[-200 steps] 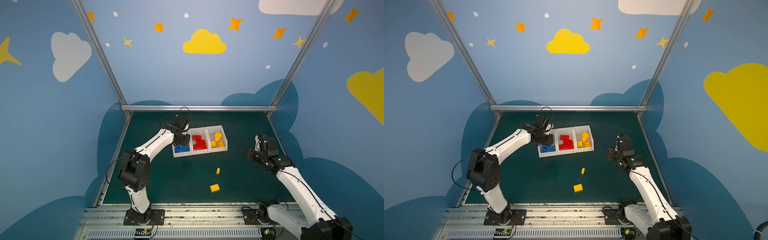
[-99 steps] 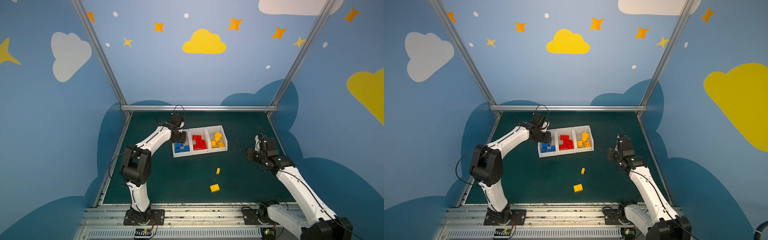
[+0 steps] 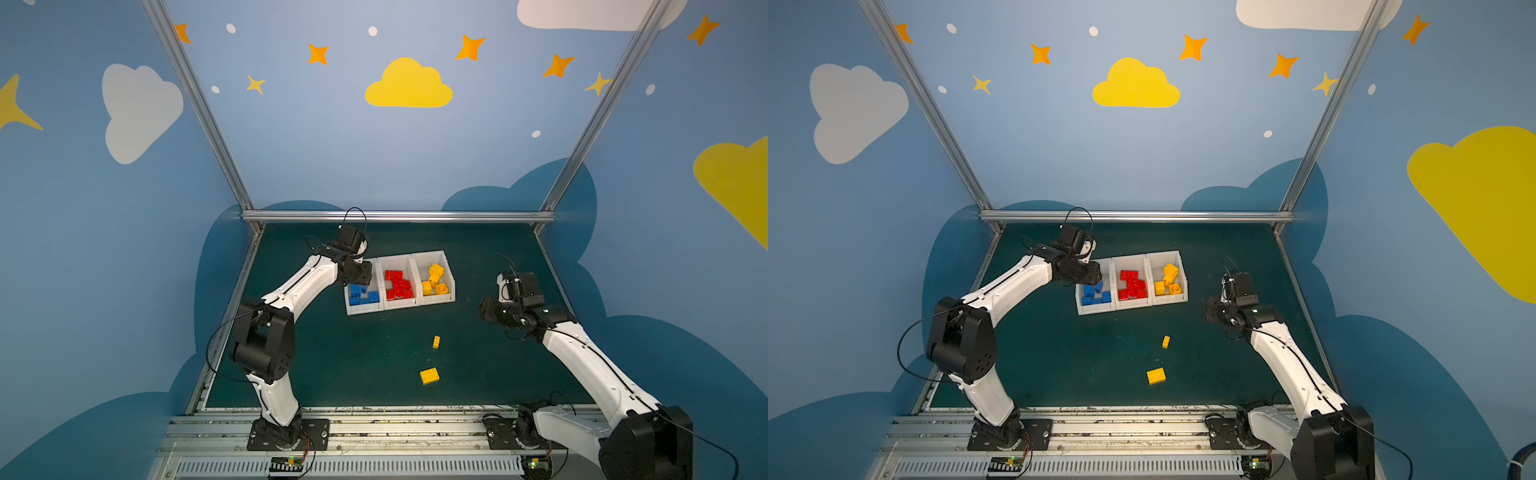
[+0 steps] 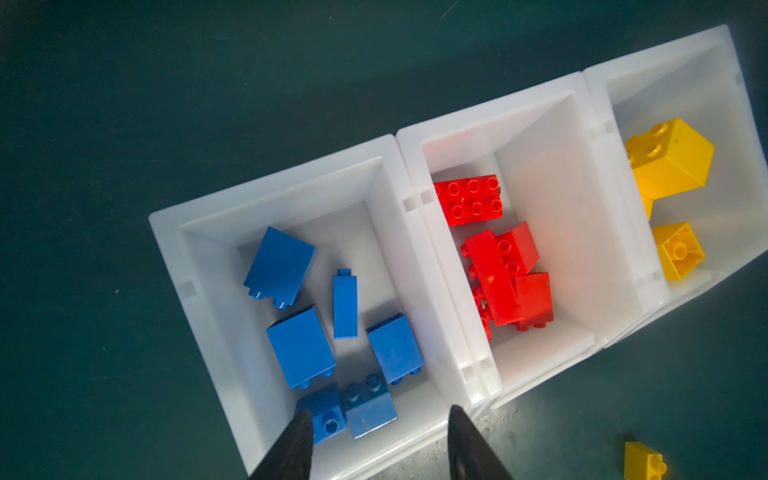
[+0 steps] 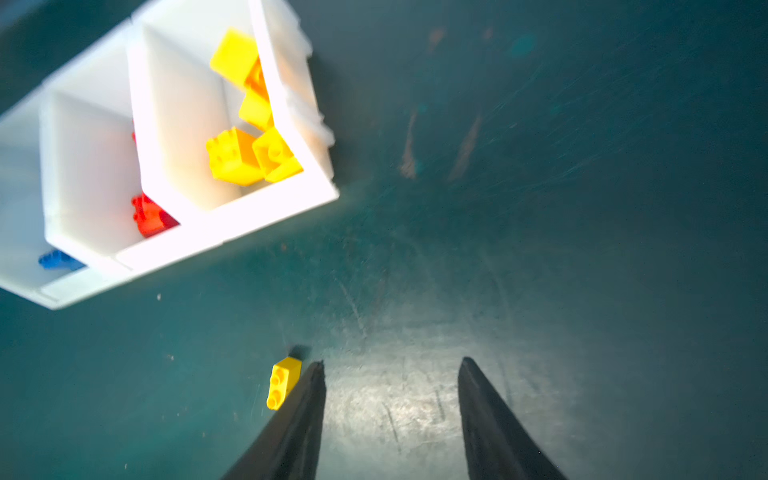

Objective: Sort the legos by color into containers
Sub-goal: 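Grasp the small yellow brick with the right gripper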

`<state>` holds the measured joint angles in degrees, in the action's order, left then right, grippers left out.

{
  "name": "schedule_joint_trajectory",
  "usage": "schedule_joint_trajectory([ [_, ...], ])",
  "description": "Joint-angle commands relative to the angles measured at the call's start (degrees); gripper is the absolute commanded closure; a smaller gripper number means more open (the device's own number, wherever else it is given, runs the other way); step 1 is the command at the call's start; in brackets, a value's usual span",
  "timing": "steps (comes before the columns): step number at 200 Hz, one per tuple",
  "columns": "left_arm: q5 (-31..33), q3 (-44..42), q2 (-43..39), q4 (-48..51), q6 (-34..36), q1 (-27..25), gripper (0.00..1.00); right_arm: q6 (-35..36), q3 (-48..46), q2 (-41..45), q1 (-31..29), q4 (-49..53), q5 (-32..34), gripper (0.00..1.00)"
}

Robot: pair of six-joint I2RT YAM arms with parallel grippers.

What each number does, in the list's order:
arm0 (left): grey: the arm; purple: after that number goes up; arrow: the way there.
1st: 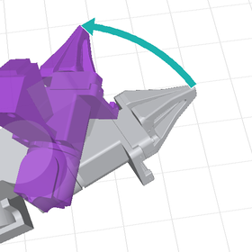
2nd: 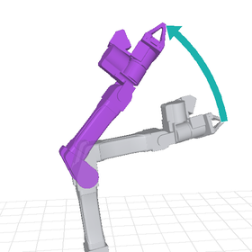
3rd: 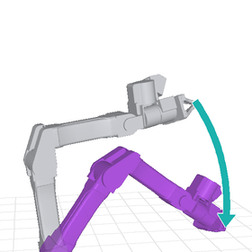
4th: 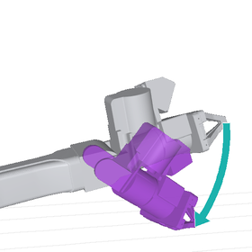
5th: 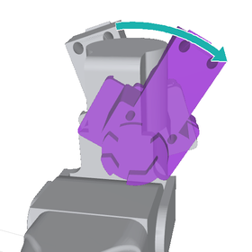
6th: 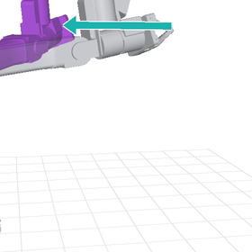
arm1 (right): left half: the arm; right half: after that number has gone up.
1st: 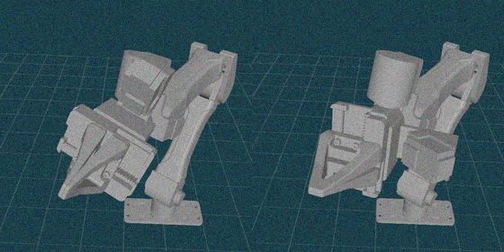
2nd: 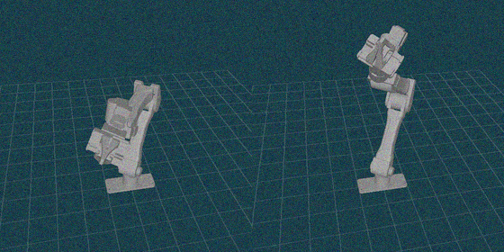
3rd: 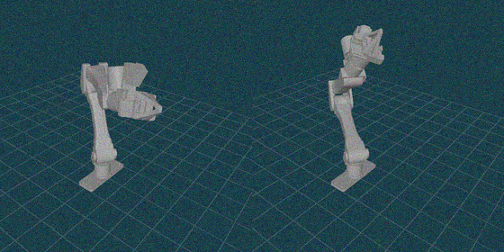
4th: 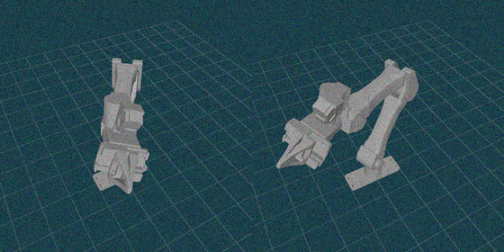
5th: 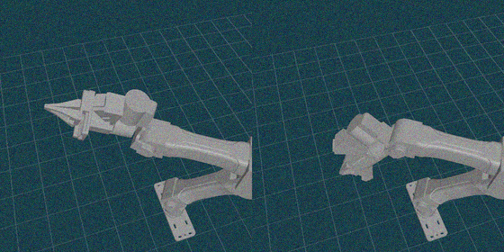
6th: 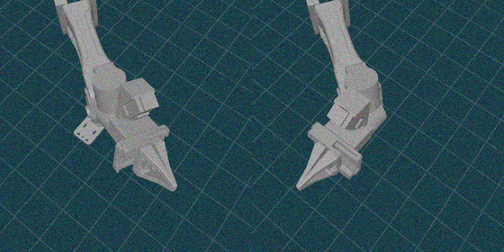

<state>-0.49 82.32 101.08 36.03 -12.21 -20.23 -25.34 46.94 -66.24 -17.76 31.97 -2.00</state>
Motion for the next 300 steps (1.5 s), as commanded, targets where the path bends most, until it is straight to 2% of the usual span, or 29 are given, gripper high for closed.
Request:
schedule_joint_trajectory([
  [1,-0.74,-1.68,-3.34,-0.34,-1.06,0.45,0.47,-2.82,1.77,-2.99,-4.27,-0.78,-0.12,0.48],
  [21,-0.67,-3.1,-5.09,-0.39,-1.58,0.53,0.46,-5.4,2.36,-7.23,-8.57,-1.69,-0.29,0.47],
  [46,-0.48,-5.12,-7.29,-0.08,-2.01,0.67,0.46,-9.67,6.04,-14.05,-12.66,2.87,0.07,0.48],
  [78,-0.04,-8.19,-9.91,-0.94,-3.45,0.83,0.46,-10.82,11.1,-23.34,-17.15,7.36,-1.06,0.48],
  [110,-0.17,-10.1,-11.72,-1.1,-4.37,0.82,0.46,-11.57,12.51,-27.44,-21.01,5.92,-1.34,0.49],
  [145,-0.08,-12.22,-13.1,-1.62,-5.37,0.92,0.46,-11.75,14.31,-30.88,-22.39,6.89,-1.28,0.52],
  [184,-0.47,-14.01,-14.17,-1.99,-6.23,1.03,0.46,-11.91,15.16,-33.03,-23.41,8.13,-0.25,0.6],
  [300,-0.39,-17.51,-16.28,-2.68,-7.1,0.92,0.46,-13.24,13.97,-33.34,-23.73,7.41,0.33,0.8],
])
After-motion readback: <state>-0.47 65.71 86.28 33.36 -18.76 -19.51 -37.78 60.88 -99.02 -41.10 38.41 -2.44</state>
